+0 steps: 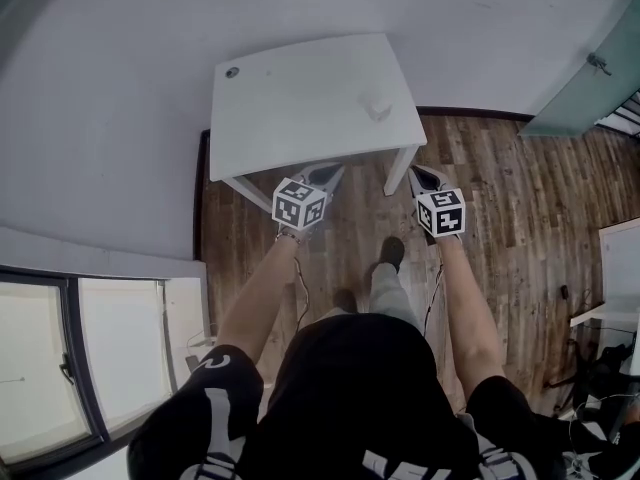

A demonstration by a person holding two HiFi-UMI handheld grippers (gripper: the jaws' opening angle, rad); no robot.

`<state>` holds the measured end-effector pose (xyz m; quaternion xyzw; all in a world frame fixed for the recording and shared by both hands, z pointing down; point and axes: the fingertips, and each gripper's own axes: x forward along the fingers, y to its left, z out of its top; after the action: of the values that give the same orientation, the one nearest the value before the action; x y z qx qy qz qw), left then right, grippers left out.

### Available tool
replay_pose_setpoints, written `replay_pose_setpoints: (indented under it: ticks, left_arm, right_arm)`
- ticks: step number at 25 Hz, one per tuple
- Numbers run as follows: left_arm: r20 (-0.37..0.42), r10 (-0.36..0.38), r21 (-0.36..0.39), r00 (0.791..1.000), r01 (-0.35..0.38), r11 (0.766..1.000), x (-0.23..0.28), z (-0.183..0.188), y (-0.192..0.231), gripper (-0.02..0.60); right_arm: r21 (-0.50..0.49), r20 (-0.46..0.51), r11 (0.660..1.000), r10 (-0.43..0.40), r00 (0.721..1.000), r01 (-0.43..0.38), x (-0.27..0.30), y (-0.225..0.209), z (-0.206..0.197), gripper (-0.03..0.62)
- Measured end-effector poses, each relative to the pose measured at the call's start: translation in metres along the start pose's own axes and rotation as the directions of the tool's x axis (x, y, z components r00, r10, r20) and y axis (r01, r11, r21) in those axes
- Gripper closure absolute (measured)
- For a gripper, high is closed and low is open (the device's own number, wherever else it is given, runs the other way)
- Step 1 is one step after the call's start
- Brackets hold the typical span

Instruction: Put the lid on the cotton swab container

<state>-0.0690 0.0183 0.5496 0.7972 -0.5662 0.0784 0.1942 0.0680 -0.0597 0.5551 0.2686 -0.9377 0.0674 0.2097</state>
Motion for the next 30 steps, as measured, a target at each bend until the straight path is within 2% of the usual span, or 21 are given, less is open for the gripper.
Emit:
replay_pose_setpoints:
  ticks: [4,10,16,30]
  left_arm:
    - [-0.006,0.031,0.013,0.999,-0.031,0.999,0.02,0.015,0.018,0.558]
    - [0.008,0.04,0.0,0.999,-0.04,0.999,0.057,0.042,0.04,0.558]
    - [0.001,0.088,-0.018,0.996,-0.087,0.996,0.093,0.064,0.066,0.558]
    - [-0.015,0.183,-0.06,0.983,-0.183,0.981,0.161,0.093,0.101,0.558]
  right_arm:
    - [0.011,0.003,1.0,0.022,1.0,-0.022,0.026,-0.021,0.013,0.582]
    - [0.02,0.005,0.998,0.059,0.998,-0.059,0.069,-0.062,0.036,0.582]
    - [0.023,0.006,0.995,0.096,0.995,-0.096,0.107,-0.102,0.057,0.582]
    - [0.005,-0.007,0.983,0.186,0.983,-0.186,0.168,-0.178,0.082,0.582]
